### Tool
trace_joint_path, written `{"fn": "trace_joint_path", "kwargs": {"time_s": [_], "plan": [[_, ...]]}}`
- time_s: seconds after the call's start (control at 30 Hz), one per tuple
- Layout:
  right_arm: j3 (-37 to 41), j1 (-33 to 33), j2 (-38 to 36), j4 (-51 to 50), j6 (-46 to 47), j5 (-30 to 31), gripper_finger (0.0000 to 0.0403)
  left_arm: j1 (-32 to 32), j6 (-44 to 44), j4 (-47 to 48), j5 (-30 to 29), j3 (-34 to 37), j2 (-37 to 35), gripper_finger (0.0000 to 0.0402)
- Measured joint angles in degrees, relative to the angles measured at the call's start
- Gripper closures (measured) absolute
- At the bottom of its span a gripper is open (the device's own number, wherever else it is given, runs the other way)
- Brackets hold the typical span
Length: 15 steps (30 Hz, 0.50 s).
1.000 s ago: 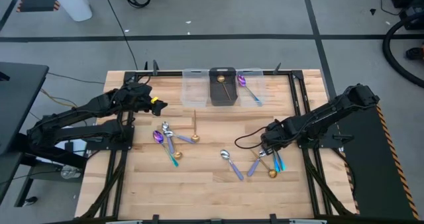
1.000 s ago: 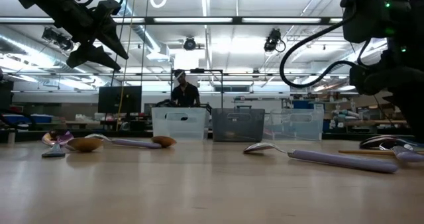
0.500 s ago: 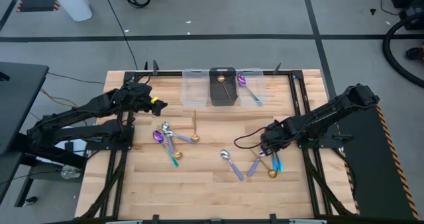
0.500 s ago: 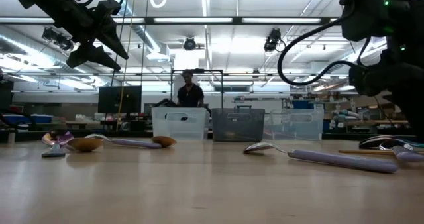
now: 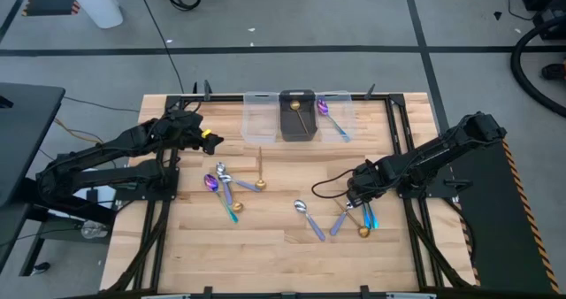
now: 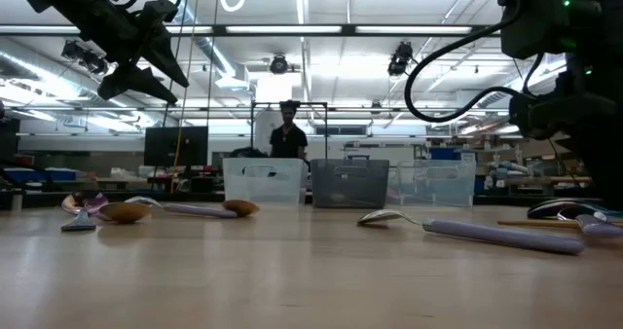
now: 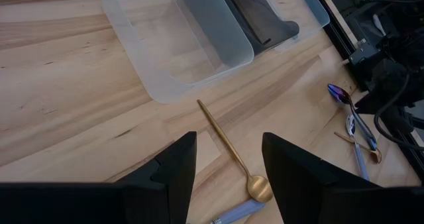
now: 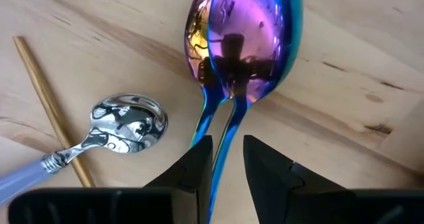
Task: Sort silverware by color (type)
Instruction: Put the blue spoon into the right transparent bin
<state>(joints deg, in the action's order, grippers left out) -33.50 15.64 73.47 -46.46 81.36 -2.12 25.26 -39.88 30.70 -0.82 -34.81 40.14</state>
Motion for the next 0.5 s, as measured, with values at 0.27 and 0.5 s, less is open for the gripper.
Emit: {"fn": "trace_joint_path", "kwargs": {"time_s": [0.27, 0.5], "plan": [[0.0, 0.0, 0.5, 0.0, -0.5, 2.3, 0.0307, 0.0, 0.0, 0.0, 0.0, 0.0, 0.0, 0.0221], [0.0, 0.0, 3.0, 0.3, -1.3, 3.0, 0.0307, 0.0, 0.0, 0.0, 0.0, 0.0, 0.0, 0.0221]]}}
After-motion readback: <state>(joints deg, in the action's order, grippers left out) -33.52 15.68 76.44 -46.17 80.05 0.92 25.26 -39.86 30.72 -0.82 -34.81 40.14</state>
